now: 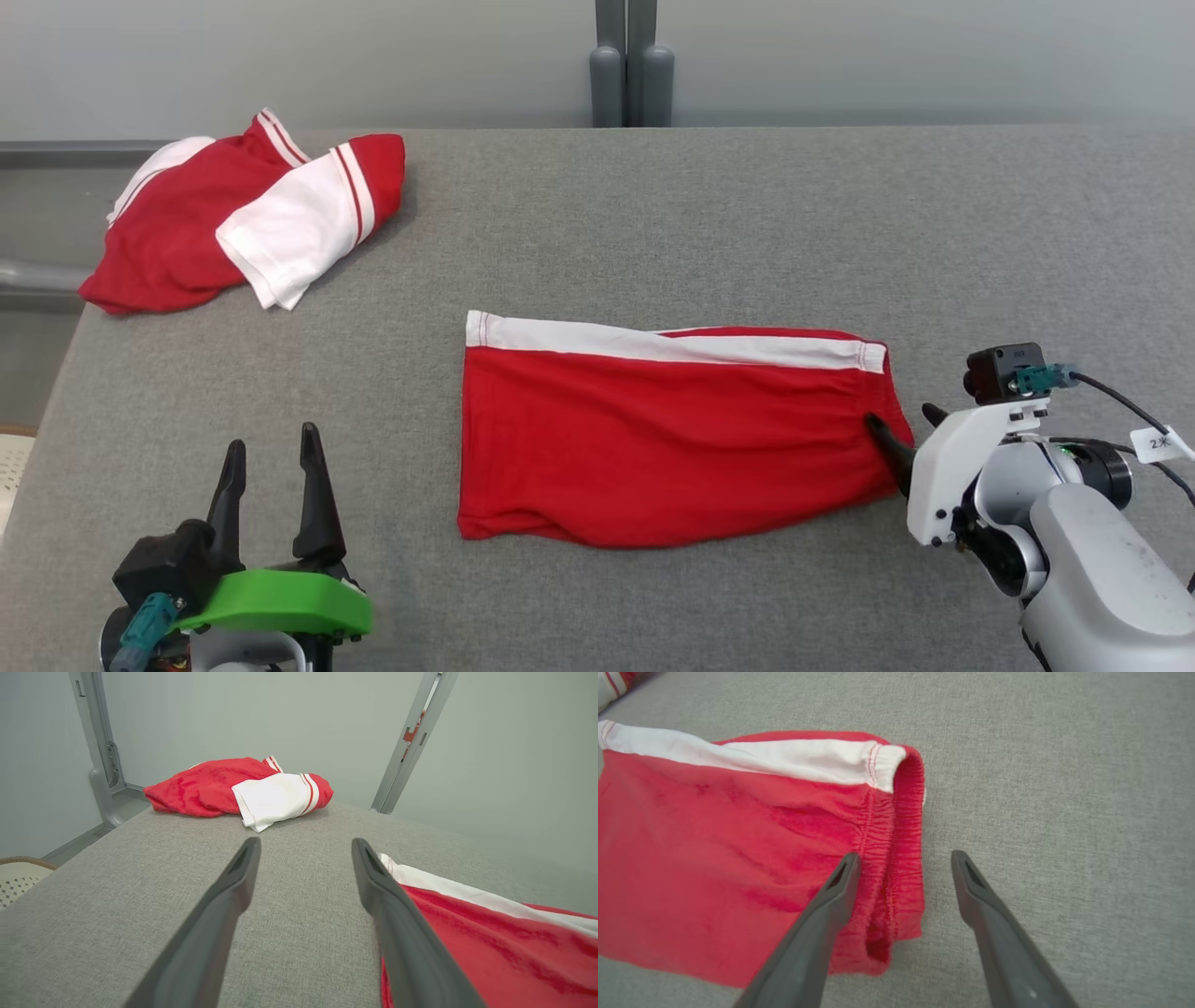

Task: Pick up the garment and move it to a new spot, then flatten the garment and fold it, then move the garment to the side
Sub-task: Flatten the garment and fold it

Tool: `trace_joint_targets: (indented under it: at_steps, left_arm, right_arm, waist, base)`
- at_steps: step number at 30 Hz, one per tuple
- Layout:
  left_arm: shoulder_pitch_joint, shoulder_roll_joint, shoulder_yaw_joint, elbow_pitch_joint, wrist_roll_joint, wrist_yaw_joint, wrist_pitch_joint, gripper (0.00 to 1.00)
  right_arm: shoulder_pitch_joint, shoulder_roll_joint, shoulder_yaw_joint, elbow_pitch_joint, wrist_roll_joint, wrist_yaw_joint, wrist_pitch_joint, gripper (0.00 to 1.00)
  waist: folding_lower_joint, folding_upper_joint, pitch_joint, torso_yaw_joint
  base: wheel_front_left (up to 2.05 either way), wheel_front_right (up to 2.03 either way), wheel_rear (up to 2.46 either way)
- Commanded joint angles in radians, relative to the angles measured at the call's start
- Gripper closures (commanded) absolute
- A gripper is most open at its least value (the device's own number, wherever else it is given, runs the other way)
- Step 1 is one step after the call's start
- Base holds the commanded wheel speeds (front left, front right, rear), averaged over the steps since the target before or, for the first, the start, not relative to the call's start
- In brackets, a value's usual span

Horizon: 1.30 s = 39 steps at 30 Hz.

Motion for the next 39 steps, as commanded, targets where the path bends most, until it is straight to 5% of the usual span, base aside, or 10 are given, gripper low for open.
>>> trace_joint_targets:
  at_steps: [1, 12, 13, 14, 16, 17, 39]
  left_arm:
    - [0.004, -0.004, 0.013, -0.008, 0.017, -0.006, -0.005, 0.00]
    - [-0.003, -0.044, 0.062, -0.021, 0.066, -0.035, -0.005, 0.00]
    - [-0.004, -0.048, 0.066, -0.020, 0.072, -0.038, -0.004, 0.00]
    - [-0.006, -0.051, 0.071, -0.020, 0.077, -0.041, -0.004, 0.00]
    - [-0.007, -0.056, 0.077, -0.020, 0.086, -0.045, -0.005, 0.00]
    - [-0.008, -0.059, 0.080, -0.020, 0.091, -0.046, -0.005, 0.00]
    - [-0.021, -0.086, 0.089, -0.012, 0.146, -0.092, -0.005, 0.00]
  right_arm:
    - [-0.025, -0.014, 0.007, 0.028, 0.015, -0.001, 0.010, 0.00]
    - [-0.113, -0.031, 0.094, 0.198, 0.156, -0.001, 0.079, 0.00]
    - [-0.119, -0.031, 0.106, 0.204, 0.171, 0.000, 0.083, 0.34]
    - [-0.125, -0.031, 0.116, 0.209, 0.190, 0.000, 0.088, 0.57]
    - [-0.134, -0.030, 0.134, 0.213, 0.217, 0.000, 0.093, 0.78]
    - [-0.138, -0.033, 0.144, 0.213, 0.235, 0.000, 0.096, 1.00]
    - [-0.184, -0.279, 0.201, 0.100, 0.399, -0.001, 0.135, 1.00]
  waist:
    - [0.0000, 0.0000, 0.021, 0.024]
    - [0.0000, 0.0000, 0.055, 0.064]
    - [0.0000, 0.0000, 0.056, 0.065]
    - [0.0000, 0.0000, 0.057, 0.065]
    - [0.0000, 0.0000, 0.058, 0.063]
    - [0.0000, 0.0000, 0.059, 0.061]
    - [0.0000, 0.0000, 0.045, -0.061]
  base:
    - [0.00, 0.00, 0.00]
    - [0.00, 0.00, 0.00]
    - [0.00, 0.00, 0.00]
    - [0.00, 0.00, 0.00]
    - [0.00, 0.00, 0.00]
    - [0.00, 0.00, 0.00]
    - [0.00, 0.00, 0.00]
